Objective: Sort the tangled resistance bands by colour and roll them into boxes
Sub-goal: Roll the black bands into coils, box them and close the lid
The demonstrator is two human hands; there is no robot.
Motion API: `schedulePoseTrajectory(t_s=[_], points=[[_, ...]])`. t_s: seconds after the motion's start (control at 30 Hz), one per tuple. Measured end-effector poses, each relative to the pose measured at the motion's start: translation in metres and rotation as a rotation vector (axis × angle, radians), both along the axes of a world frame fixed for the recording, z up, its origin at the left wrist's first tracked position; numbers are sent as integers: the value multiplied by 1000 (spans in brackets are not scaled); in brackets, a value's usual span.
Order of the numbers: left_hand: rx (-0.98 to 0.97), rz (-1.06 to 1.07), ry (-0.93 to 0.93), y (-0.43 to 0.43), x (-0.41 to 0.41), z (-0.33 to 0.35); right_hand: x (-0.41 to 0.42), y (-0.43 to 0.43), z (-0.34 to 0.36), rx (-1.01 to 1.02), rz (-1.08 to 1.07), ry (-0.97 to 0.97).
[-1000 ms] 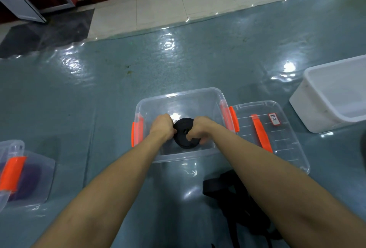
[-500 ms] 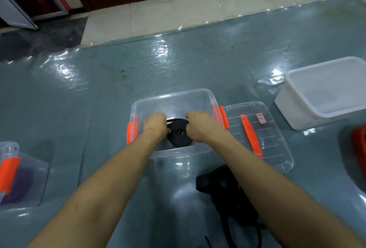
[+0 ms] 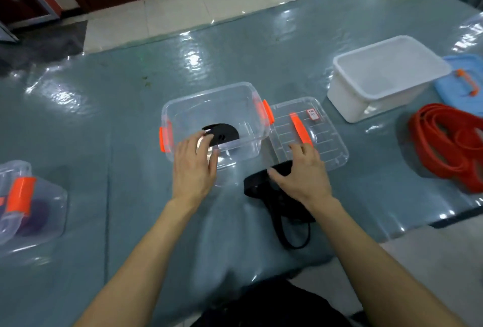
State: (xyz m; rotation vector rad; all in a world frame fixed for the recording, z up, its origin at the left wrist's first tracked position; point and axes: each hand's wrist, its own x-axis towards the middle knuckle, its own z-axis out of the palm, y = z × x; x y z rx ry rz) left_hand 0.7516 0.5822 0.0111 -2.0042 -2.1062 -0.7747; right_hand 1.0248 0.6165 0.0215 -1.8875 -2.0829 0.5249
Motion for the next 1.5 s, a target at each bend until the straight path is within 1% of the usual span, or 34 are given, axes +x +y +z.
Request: schedulePoseTrajectory(t_s=[0.07,0.13,0.17,0.23,0.3,0.37,0.4,0.43,0.5,0.57,0.63,0.67,0.7,0.73,0.77,0.8,0.87,0.9,0.93,0.97,1.0,1.03,1.1,1.13,1.2,1.3,1.37,1.43,1.5], points=[[2,-61,32,-33,8,-18,14,-27,-23,-233,-94,-201],[-69,-108,-21,-55,20,-36,27,-51,-42,-433,-124,-290],[-141,-131,-65,-60,28,-44,33,-60,-48,-465,-129,-303],[-313,-167,-151,-59,48,-54,41,-69,-54,-385,-129,-267],[-515,-150,-364,-47,67,-60,50,-68,-55,-309,-125,-131],[-661,-104,-548,-32,78,-61,57,-67,-49,-322,-67,-30],[-687,-92,-593,-29,80,-59,60,-68,-45,-322,-31,14],[-659,-88,-606,-29,79,-55,61,-70,-38,-303,-2,69],[-526,-57,-646,-43,67,-40,59,-75,-20,-262,18,195],[-354,32,-803,-65,41,-15,50,-77,6,-270,72,271],[-159,140,-1024,-93,6,10,30,-73,37,-269,213,273],[-65,196,-1101,-105,-14,20,18,-68,54,-242,276,260],[2,263,-1136,-117,-36,27,5,-63,72,-201,319,234],[37,346,-1131,-128,-58,33,-8,-58,91,-148,341,209],[29,436,-1096,-140,-79,35,-22,-53,108,-92,357,192],[-59,524,-1025,-152,-100,37,-37,-48,127,-42,373,195],[-351,618,-768,-175,-125,38,-66,-41,161,33,397,249],[-426,588,-639,-183,-131,41,-83,-40,178,64,414,272],[-429,516,-557,-187,-133,46,-98,-40,193,85,435,278],[-380,426,-532,-185,-131,55,-111,-39,207,100,473,268],[-318,329,-557,-180,-127,67,-123,-38,220,112,524,254],[-269,237,-630,-173,-122,79,-133,-37,231,114,575,244],[-236,81,-779,-155,-107,107,-148,-35,254,67,666,233],[-233,26,-801,-146,-98,120,-154,-33,264,30,705,228],[-195,-39,-799,-127,-83,140,-161,-32,282,-2,762,228],[-81,-34,-817,-107,-69,166,-164,-31,305,80,788,185],[-67,-71,-836,-100,-66,181,-162,-31,320,84,826,229],[-78,-166,-950,-96,-62,200,-160,-30,339,64,863,325],[-86,-300,-1088,-92,-59,224,-159,-30,362,80,855,443]])
